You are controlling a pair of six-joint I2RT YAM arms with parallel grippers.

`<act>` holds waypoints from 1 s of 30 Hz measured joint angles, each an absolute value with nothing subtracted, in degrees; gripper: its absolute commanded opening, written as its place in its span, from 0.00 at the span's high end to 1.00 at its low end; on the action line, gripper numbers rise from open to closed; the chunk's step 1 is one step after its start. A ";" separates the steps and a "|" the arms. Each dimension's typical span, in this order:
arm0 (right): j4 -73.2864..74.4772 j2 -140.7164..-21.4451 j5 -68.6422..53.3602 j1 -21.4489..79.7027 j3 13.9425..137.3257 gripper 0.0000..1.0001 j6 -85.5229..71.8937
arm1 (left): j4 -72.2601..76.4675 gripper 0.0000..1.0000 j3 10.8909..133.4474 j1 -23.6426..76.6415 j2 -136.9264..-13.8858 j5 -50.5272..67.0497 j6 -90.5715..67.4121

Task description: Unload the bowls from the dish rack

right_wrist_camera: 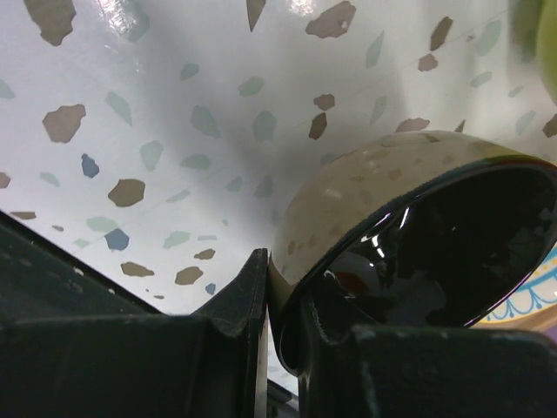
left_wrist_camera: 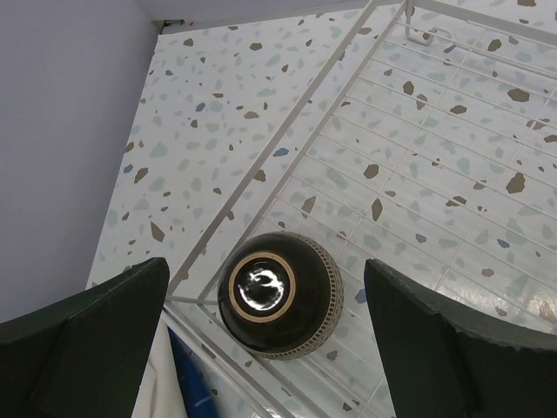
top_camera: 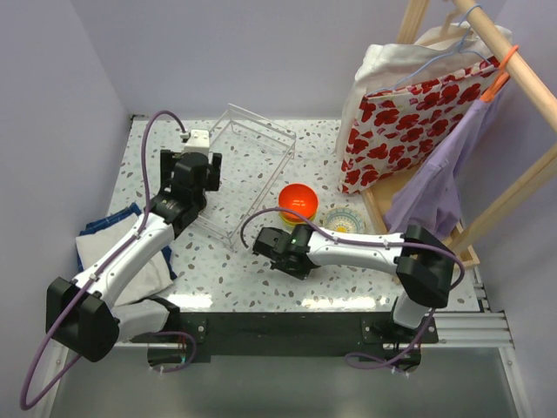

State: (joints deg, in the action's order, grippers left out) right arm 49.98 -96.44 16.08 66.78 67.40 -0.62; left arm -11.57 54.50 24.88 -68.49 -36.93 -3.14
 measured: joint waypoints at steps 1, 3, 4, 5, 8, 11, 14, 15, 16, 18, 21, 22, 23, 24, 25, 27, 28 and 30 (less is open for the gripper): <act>49.91 -97.49 16.14 66.96 67.55 1.00 -0.62 | -11.57 0.00 54.50 24.88 -68.42 -36.95 -3.14; 49.58 -99.33 16.60 67.64 67.59 1.00 -0.69 | -11.55 0.00 54.50 24.88 -68.20 -36.95 -3.14; 49.50 -100.07 16.97 68.12 67.59 1.00 -0.73 | -11.53 0.00 54.50 24.91 -68.12 -36.95 -3.14; 49.34 -100.68 17.26 68.64 67.57 1.00 -0.75 | -11.53 0.00 54.50 24.91 -68.03 -36.95 -3.14; 48.29 -101.78 18.09 69.63 67.48 0.91 -1.13 | -11.51 0.00 54.50 24.93 -67.88 -36.95 -3.14; 46.92 -102.17 18.63 70.02 66.85 0.67 -1.43 | -11.44 0.00 54.48 25.02 -67.85 -36.93 -3.14; 45.93 -102.15 19.07 70.02 66.24 0.50 -1.89 | -11.40 0.00 54.48 25.19 -67.85 -36.88 -3.14; 45.54 -102.15 19.09 70.02 66.00 0.42 -1.91 | -11.40 0.00 54.48 25.21 -67.85 -36.86 -3.14; 45.25 -102.13 19.05 70.02 65.80 0.38 -1.91 | -11.40 0.00 54.48 25.21 -67.85 -36.84 -3.14; 44.73 -102.02 18.94 70.02 65.36 0.32 -1.89 | -11.38 0.00 54.48 25.21 -67.85 -36.84 -3.14; 44.60 -101.67 18.50 70.13 65.23 0.25 -1.78 | -11.38 0.00 54.48 25.21 -67.85 -36.69 -3.14; 44.53 -101.27 18.35 70.24 65.23 0.24 -1.72 | -11.38 0.00 54.48 25.21 -67.85 -36.64 -3.14; 44.53 -100.68 18.28 70.39 65.23 0.22 -1.67 | -11.38 0.00 54.48 25.21 -67.85 -36.58 -3.14; 44.53 -100.07 18.26 70.52 65.23 0.20 -1.69 | -11.38 0.00 54.48 25.21 -67.85 -36.49 -3.14; 44.56 -99.11 18.11 70.78 65.25 0.15 -1.58 | -11.38 0.00 54.48 25.21 -67.85 -36.38 -3.14; 44.66 -97.12 17.96 71.33 65.43 0.09 -1.72 | -11.33 0.00 54.48 25.21 -67.85 -36.21 -3.14; 44.71 -96.23 17.87 71.53 65.58 0.05 -1.80 | -11.33 0.00 54.48 25.21 -67.85 -36.10 -3.14; 44.80 -93.56 17.63 71.83 65.89 0.01 -1.93 | -11.33 0.00 54.48 25.21 -67.85 -35.70 -3.16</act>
State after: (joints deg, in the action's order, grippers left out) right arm 44.80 -93.56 17.63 71.83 65.89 -1.93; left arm -11.33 54.48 25.21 -67.85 -35.70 -3.16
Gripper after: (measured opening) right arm 0.934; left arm 0.996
